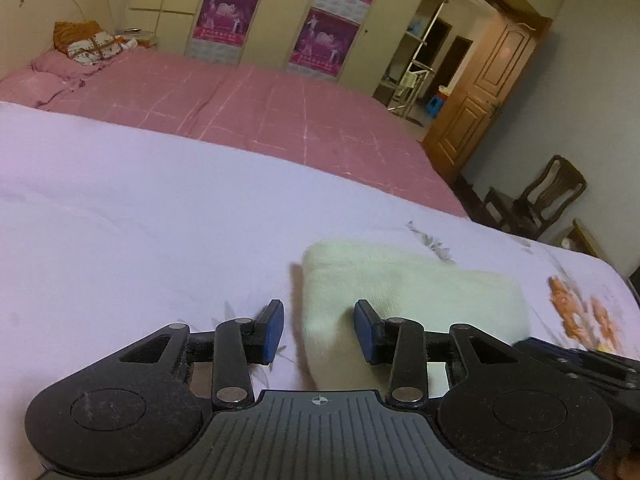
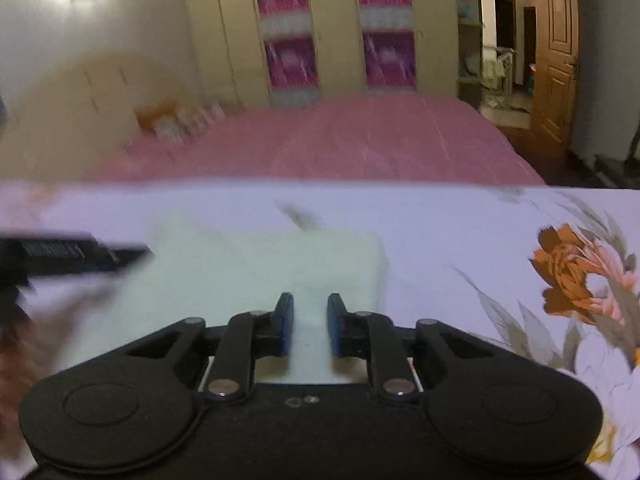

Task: Fold small clothes

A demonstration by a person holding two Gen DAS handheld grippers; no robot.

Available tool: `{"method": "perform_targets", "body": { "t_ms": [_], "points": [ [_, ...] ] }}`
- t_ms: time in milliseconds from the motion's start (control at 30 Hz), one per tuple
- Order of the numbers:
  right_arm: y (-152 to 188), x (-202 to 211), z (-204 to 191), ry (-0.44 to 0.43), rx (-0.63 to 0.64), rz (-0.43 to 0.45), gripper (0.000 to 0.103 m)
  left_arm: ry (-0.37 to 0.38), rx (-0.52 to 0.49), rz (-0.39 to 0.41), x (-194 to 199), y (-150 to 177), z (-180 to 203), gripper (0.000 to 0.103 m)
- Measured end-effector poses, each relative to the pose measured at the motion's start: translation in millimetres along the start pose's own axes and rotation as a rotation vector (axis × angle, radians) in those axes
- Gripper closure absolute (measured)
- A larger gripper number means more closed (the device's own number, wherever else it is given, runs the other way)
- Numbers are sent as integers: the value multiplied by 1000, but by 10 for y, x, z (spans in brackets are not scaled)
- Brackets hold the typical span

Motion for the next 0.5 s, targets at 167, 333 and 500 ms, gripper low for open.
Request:
{"method": "perform_targets", "body": {
  "t_ms": [167, 333, 500],
  "points": [
    [-45, 142, 55, -12, -57, 11, 82, 27, -47, 41, 302, -37, 40, 64],
    [160, 495, 85, -79, -66, 29, 76, 61, -92, 48, 657, 163, 41, 64],
    [255, 789, 154, -32, -109, 57, 74, 82, -153, 70, 1087, 268, 93, 64]
  ]
}}
Point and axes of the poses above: each gripper's, at about its wrist camera, not at the fingertips, and x roughly against the way its jaws point, z to its right, y to its underside, the point moved 1 cm from there along -x, roughly the way its jaws point, and after that the axes turned 11 degrees about z, right-handed, at the moved point
